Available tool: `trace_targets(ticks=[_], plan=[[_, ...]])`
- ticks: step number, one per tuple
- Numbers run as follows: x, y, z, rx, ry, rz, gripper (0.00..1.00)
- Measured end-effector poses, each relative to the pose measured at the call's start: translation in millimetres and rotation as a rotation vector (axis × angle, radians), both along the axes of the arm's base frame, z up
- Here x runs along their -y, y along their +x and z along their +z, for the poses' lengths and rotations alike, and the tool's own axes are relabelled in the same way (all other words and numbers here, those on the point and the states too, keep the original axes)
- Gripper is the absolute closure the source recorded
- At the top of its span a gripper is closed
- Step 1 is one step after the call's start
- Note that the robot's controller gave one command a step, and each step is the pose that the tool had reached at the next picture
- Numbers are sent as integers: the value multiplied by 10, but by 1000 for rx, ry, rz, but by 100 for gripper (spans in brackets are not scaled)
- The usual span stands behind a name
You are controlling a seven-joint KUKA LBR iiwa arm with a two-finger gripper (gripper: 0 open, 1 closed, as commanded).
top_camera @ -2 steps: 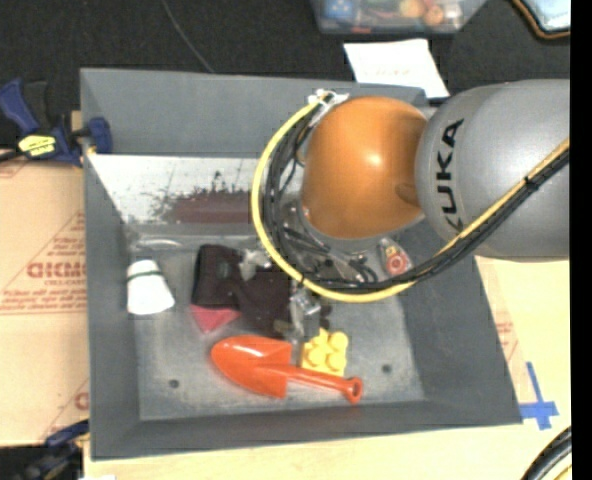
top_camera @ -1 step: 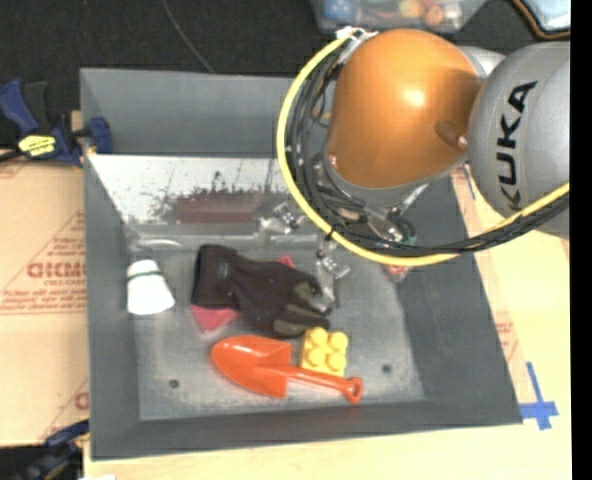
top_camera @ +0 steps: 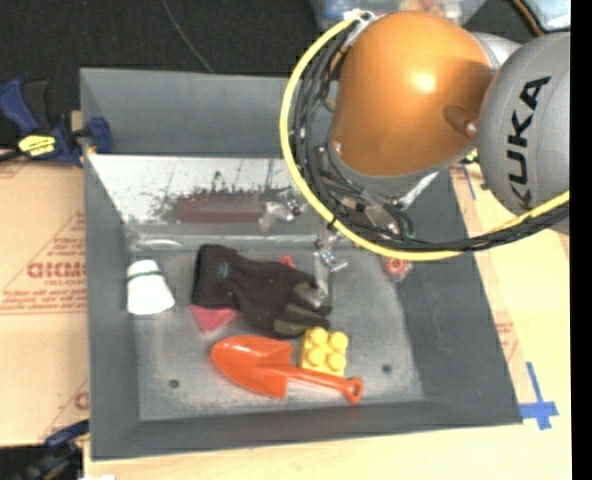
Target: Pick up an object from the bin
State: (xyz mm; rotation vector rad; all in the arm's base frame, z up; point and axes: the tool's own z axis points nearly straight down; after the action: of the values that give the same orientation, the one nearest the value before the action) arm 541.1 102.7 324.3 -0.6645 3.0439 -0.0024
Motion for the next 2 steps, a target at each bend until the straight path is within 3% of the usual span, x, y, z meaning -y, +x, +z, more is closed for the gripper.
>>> trace_targets(ticks=[1, 2], plan=[[-180, -51, -713, 11, -6, 211, 100], [-180, -50, -713, 11, -6, 211, 0]])
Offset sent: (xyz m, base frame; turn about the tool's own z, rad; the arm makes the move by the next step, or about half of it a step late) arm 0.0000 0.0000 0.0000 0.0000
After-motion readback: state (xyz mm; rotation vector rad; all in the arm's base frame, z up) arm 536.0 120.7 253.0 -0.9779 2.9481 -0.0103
